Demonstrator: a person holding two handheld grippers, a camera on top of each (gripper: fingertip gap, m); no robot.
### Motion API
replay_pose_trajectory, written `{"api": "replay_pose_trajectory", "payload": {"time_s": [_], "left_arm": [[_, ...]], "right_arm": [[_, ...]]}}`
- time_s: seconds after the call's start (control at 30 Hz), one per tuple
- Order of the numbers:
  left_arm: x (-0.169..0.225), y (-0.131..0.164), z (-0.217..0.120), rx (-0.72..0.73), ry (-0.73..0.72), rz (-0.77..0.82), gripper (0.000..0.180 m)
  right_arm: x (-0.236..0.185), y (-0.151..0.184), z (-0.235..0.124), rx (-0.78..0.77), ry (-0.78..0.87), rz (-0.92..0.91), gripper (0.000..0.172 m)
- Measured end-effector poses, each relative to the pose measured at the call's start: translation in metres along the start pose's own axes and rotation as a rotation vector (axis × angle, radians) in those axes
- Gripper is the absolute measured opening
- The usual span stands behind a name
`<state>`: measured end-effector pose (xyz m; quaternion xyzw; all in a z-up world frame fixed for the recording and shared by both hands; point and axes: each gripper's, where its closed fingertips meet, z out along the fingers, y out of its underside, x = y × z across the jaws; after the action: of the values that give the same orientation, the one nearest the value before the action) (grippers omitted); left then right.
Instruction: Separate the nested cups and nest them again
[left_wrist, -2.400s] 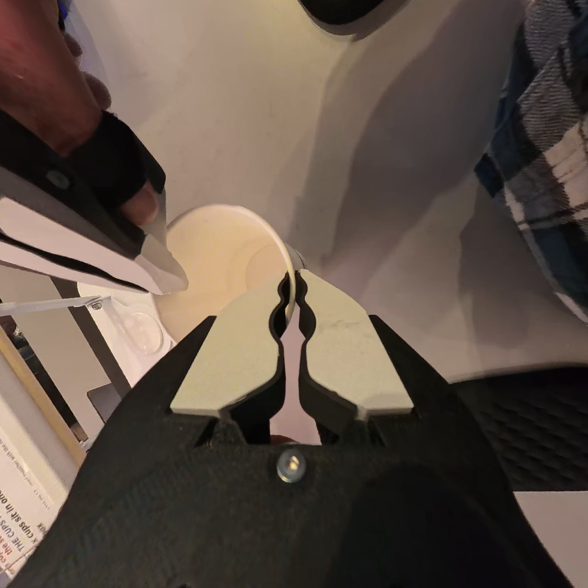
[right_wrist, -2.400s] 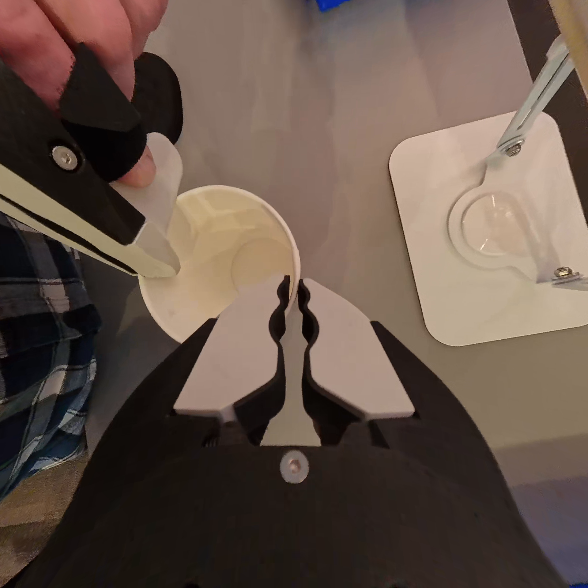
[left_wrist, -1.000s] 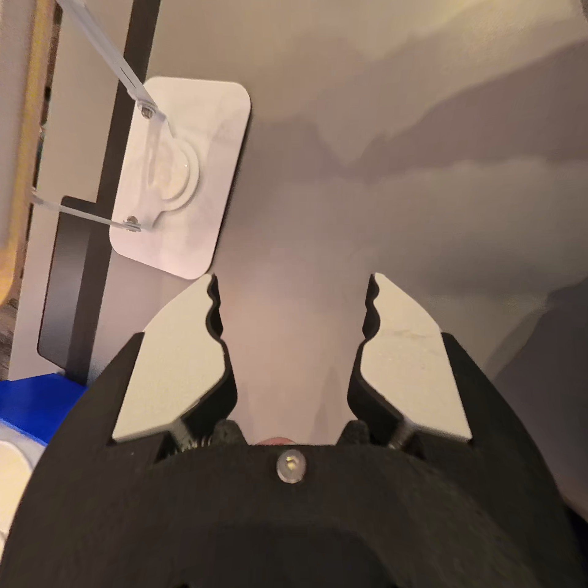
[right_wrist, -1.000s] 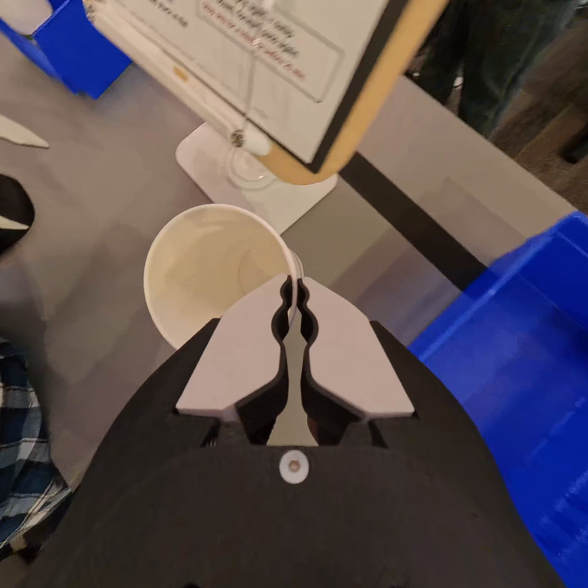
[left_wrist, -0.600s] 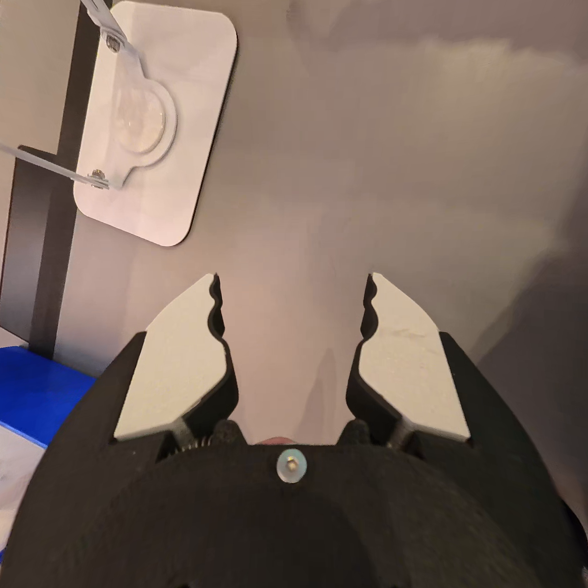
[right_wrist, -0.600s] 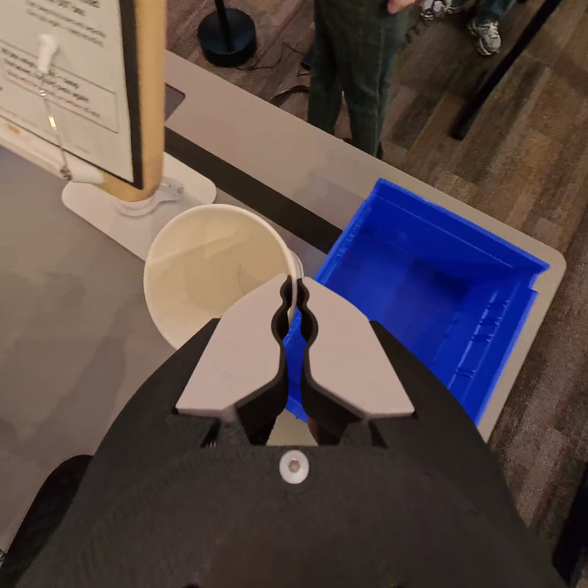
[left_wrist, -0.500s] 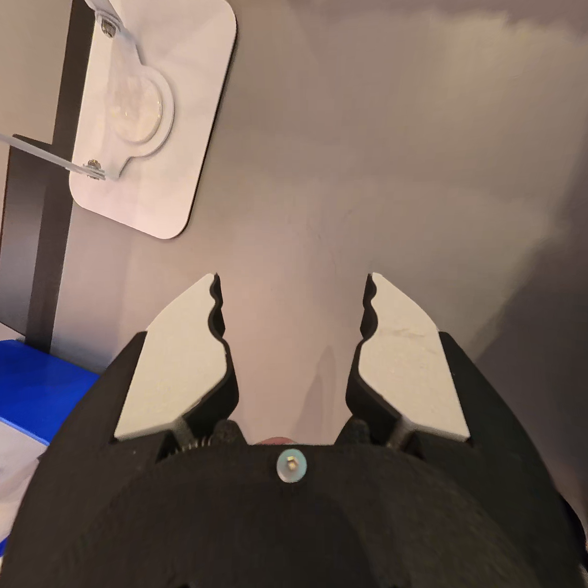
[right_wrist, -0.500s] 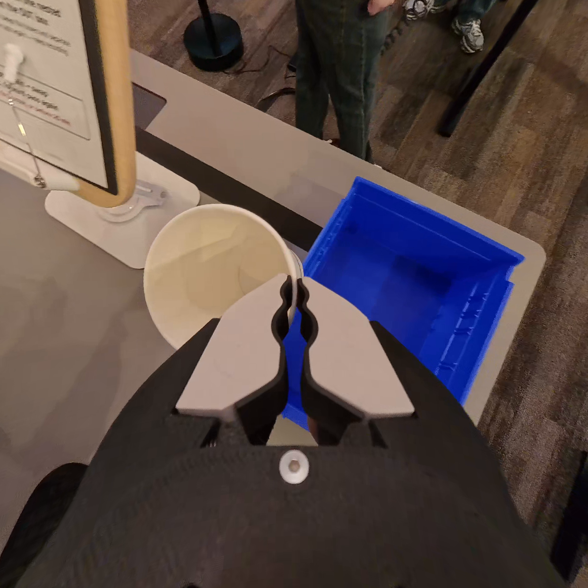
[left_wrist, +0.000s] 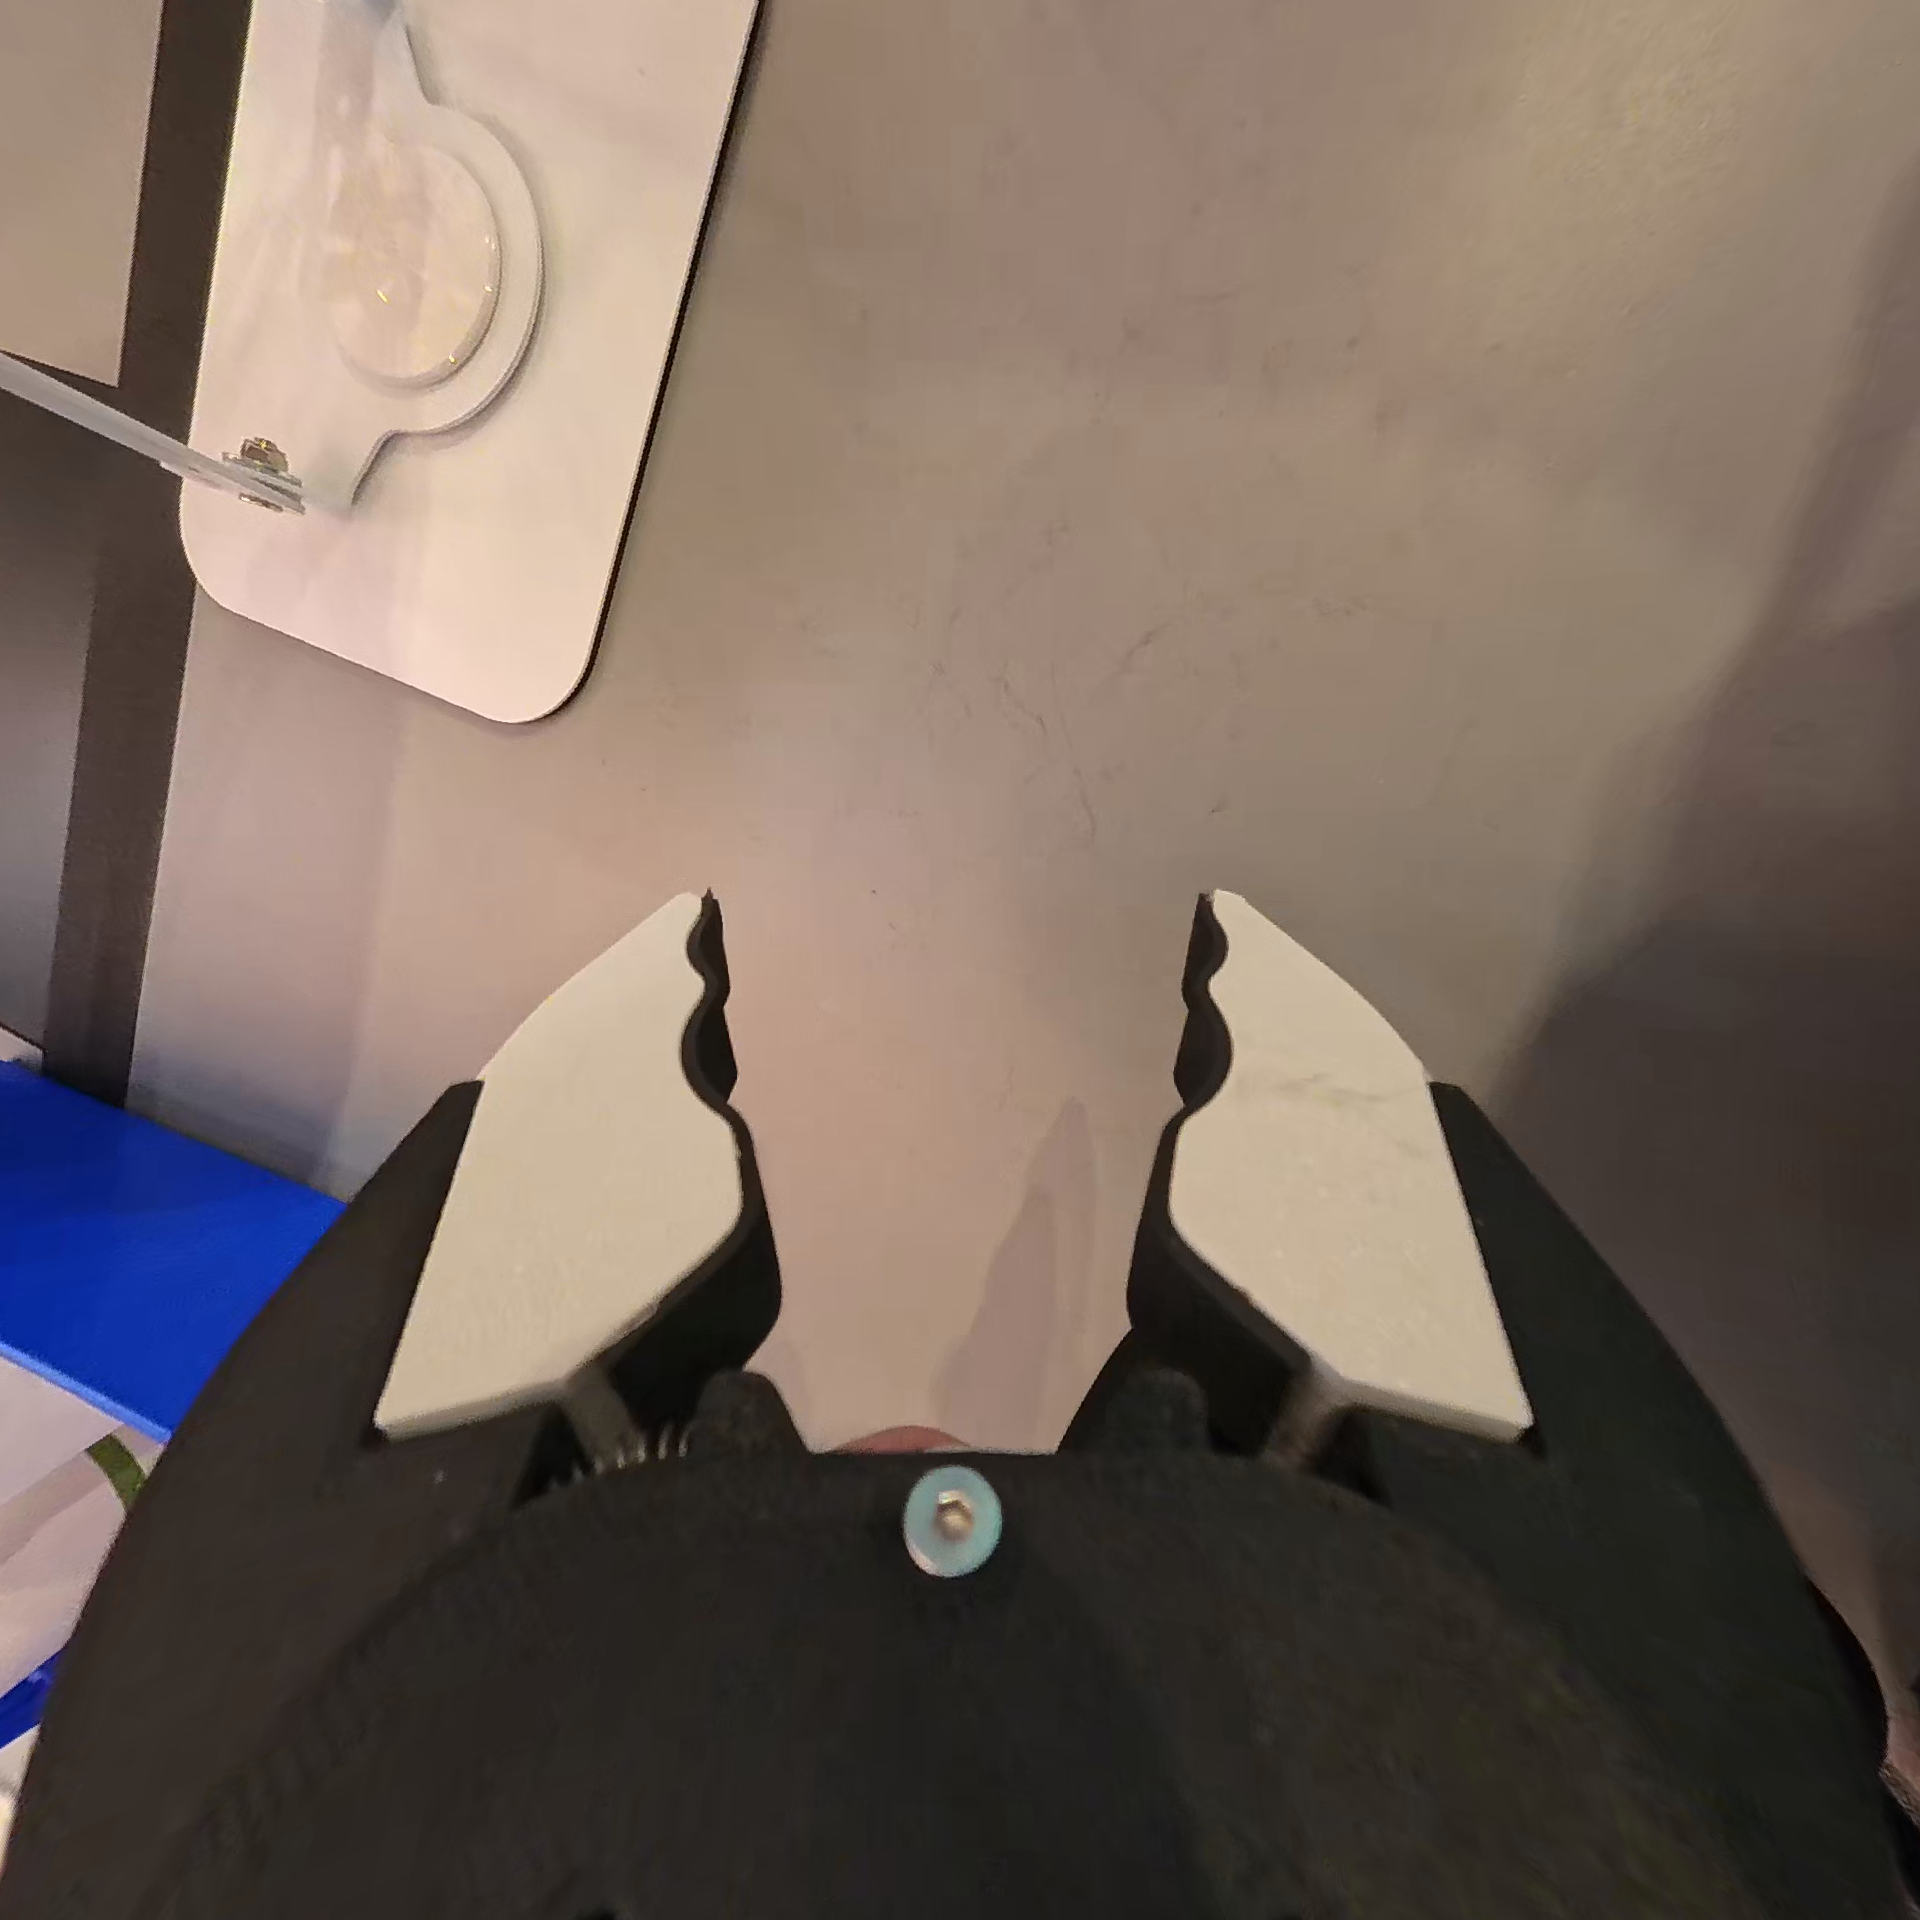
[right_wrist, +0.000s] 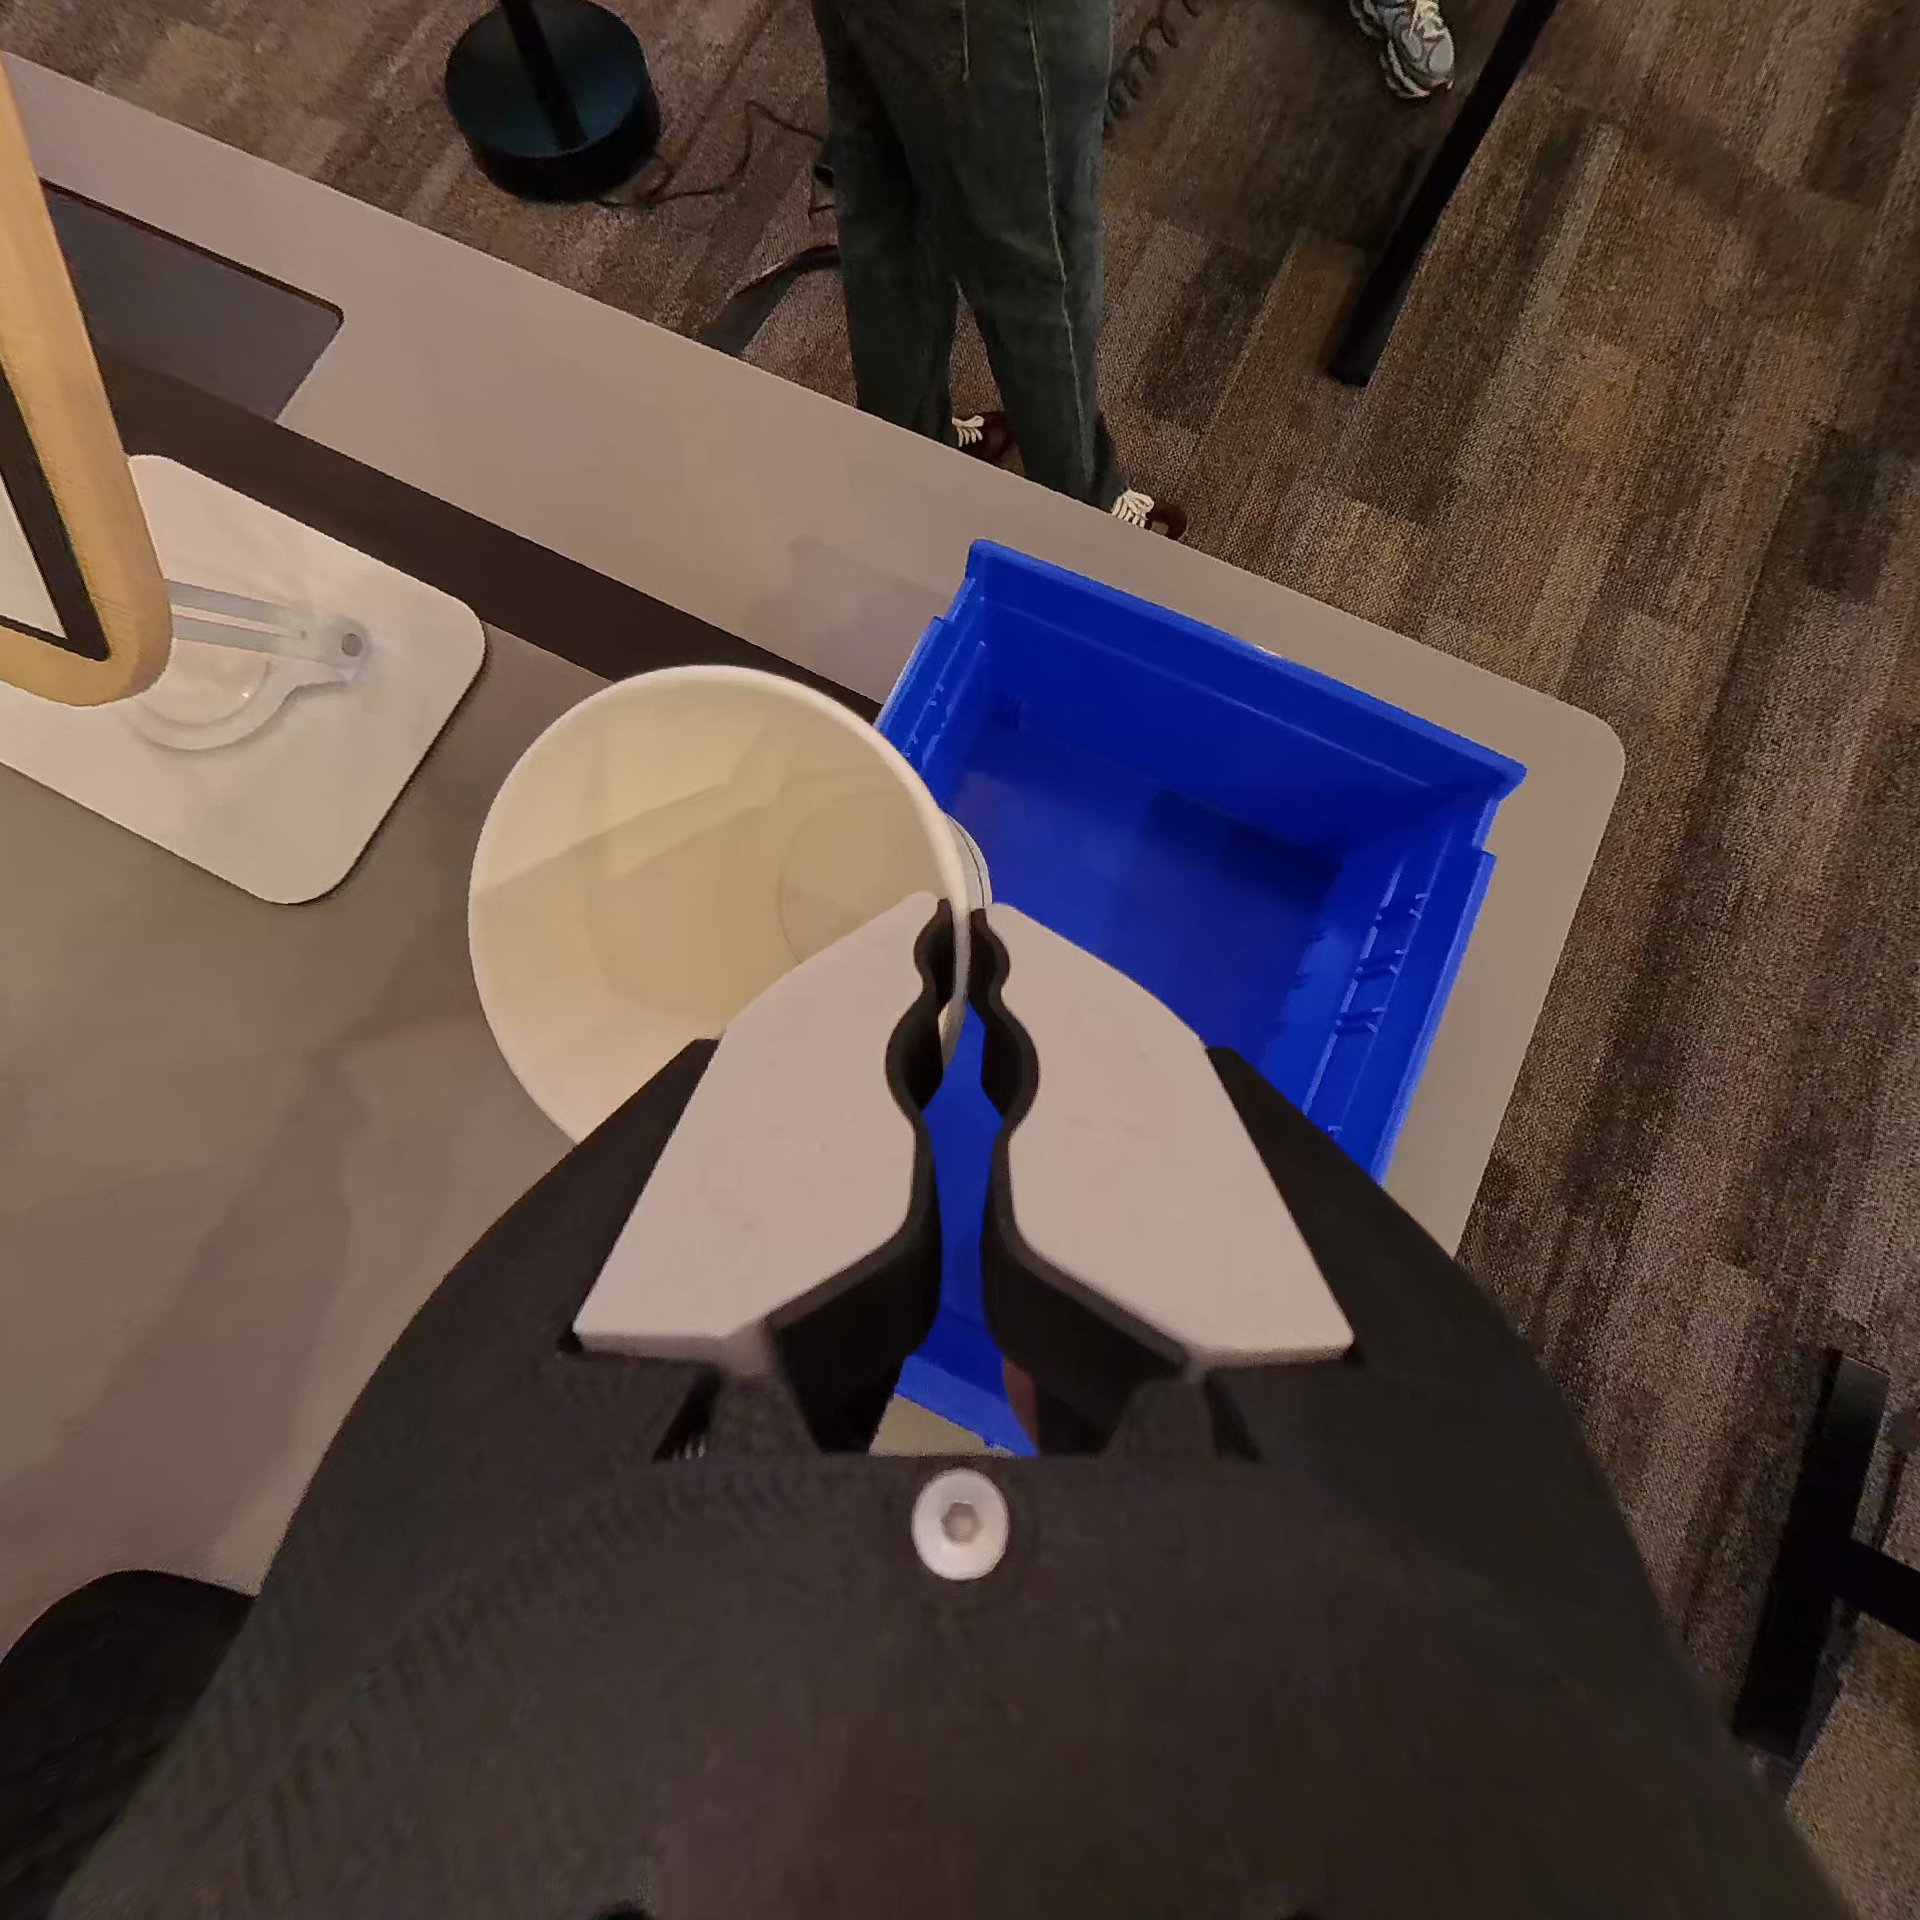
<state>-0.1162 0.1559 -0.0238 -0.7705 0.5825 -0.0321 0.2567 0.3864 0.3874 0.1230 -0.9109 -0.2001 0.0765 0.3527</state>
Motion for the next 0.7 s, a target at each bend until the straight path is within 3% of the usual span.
{"api": "replay_pose_trajectory", "payload": {"time_s": [0.7], "left_arm": [[0.005,0.005,0.0,-0.028,0.01,0.007,0.082]], "right_arm": [[0.022,0.023,0.014,-0.061,0.021,0.039,0.003]]}}
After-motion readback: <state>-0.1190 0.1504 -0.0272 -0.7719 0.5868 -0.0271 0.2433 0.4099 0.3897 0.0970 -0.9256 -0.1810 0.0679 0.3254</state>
